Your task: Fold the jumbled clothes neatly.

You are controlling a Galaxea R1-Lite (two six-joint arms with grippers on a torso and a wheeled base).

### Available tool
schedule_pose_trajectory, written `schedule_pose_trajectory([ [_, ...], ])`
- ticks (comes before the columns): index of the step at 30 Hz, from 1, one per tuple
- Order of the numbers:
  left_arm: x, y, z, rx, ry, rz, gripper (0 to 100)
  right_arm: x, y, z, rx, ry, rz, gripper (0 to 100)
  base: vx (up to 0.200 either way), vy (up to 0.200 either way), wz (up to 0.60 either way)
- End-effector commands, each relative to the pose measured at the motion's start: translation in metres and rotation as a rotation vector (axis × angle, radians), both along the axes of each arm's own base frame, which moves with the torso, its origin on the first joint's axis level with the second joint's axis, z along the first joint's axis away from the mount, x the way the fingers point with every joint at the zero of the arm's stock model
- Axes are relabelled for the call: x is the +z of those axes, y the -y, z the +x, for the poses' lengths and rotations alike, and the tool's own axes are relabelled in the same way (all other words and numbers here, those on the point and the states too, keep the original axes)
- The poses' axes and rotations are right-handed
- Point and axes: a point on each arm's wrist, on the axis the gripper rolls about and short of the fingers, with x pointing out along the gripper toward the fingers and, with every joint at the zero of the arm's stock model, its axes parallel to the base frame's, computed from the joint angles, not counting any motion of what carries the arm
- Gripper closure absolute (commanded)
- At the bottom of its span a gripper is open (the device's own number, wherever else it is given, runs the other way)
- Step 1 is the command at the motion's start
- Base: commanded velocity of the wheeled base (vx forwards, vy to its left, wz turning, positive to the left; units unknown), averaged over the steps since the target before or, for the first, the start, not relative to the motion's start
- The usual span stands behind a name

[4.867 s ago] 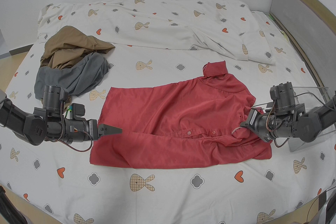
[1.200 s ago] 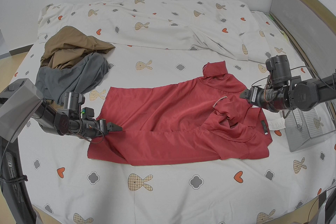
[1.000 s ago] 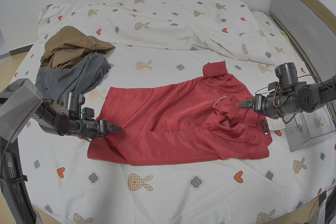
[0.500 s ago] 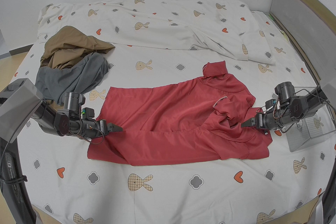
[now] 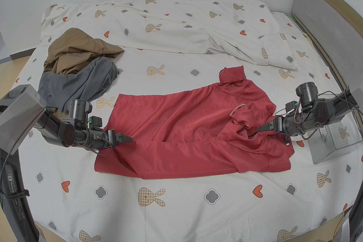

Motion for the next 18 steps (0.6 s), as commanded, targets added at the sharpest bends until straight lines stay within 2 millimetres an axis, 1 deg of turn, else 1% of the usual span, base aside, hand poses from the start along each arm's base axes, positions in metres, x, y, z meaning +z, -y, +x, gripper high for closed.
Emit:
schedule_pose_trajectory([
  [1,0.000,0.002,0.000,-0.005,0.000,-0.001,0,0.026,-0.001,-0.014,-0.003,0.051,0.006,0,0.000,0.000,0.00],
  [11,-0.001,0.002,-0.001,-0.025,0.007,0.016,0,0.010,-0.005,-0.013,0.008,0.010,0.002,0,0.000,0.000,0.00],
  [12,-0.002,0.002,-0.002,-0.030,0.008,0.021,0,0.001,-0.006,-0.010,0.013,-0.008,-0.001,0,0.000,0.000,0.00],
  [18,-0.002,0.002,-0.003,-0.031,0.007,0.022,0,-0.019,-0.009,0.000,0.016,-0.049,-0.005,0,0.000,0.000,0.00],
])
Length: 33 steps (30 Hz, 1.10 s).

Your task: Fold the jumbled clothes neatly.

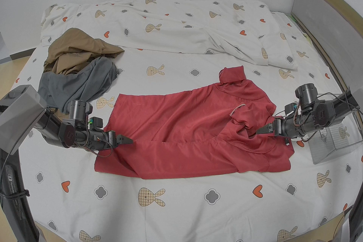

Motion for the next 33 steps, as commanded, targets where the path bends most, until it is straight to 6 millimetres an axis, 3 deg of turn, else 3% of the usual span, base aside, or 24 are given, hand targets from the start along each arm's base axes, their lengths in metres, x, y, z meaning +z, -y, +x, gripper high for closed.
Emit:
schedule_pose_trajectory([
  [1,0.000,0.000,-0.001,-0.001,-0.002,0.000,0,-0.023,-0.003,0.010,0.005,-0.048,-0.004,0,0.000,0.000,0.00],
  [23,-0.002,0.001,-0.001,-0.004,-0.006,0.000,0,-0.034,-0.010,0.007,0.017,-0.082,-0.020,0,0.000,0.000,0.00],
  [24,-0.002,0.001,-0.001,-0.004,-0.006,0.000,0,-0.034,-0.009,0.008,0.014,-0.082,-0.019,100,0.000,0.000,0.00],
  [30,-0.002,0.001,-0.001,-0.004,-0.006,0.000,0,-0.030,-0.003,0.007,-0.006,-0.075,-0.017,100,0.000,0.000,0.00],
  [33,-0.002,0.002,-0.001,-0.007,-0.007,0.000,0,-0.023,0.010,0.005,-0.039,-0.066,-0.016,100,0.000,0.000,0.00],
])
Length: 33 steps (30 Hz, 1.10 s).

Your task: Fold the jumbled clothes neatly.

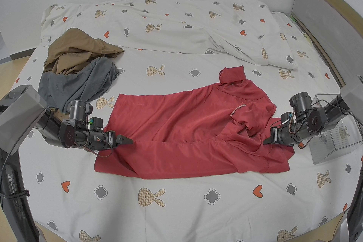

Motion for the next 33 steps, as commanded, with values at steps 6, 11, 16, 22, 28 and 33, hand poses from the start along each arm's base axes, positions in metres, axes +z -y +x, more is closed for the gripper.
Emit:
schedule_pose_trajectory([
  [6,-0.002,0.002,0.000,-0.004,-0.005,0.000,0,0.031,0.035,-0.016,-0.089,0.056,0.001,100,0.000,0.000,0.00],
  [11,-0.002,0.002,0.000,-0.004,-0.005,0.000,0,0.044,0.050,-0.025,-0.130,0.085,0.000,100,0.000,0.000,0.00],
  [16,-0.001,0.002,0.000,-0.004,-0.003,0.000,0,0.043,0.058,-0.026,-0.151,0.083,-0.001,100,0.000,0.000,0.00],
  [22,-0.001,0.002,0.000,-0.004,-0.003,0.000,0,0.042,0.059,-0.022,-0.154,0.090,-0.001,100,0.000,0.000,0.00],
  [28,-0.002,0.001,0.001,-0.003,-0.003,0.000,0,0.035,0.056,-0.020,-0.147,0.070,-0.001,100,0.000,0.000,0.00],
  [33,-0.002,0.001,0.000,-0.003,-0.003,0.000,0,0.035,0.053,-0.020,-0.139,0.071,0.002,0,0.000,0.000,0.00],
])
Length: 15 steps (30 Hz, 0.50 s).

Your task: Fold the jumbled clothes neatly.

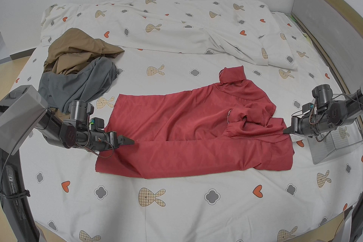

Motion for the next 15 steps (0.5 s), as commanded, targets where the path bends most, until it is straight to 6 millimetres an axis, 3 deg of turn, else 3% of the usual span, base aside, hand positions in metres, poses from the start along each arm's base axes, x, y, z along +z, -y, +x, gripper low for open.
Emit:
schedule_pose_trajectory([
  [1,0.000,0.000,0.000,0.001,-0.002,0.000,0,-0.004,-0.002,-0.001,0.007,-0.011,0.003,0,0.000,0.000,0.00],
  [9,0.000,0.000,0.000,0.001,0.000,0.000,0,-0.003,0.009,-0.034,-0.022,-0.054,0.021,0,0.000,0.000,0.00],
  [10,0.000,0.000,0.000,0.001,0.000,0.000,0,-0.008,0.007,-0.048,-0.009,-0.089,0.037,0,0.000,0.000,0.00],
  [15,0.000,0.000,0.000,0.001,0.000,0.000,0,-0.018,0.002,-0.066,0.033,-0.143,0.094,0,0.000,0.000,0.00],
])
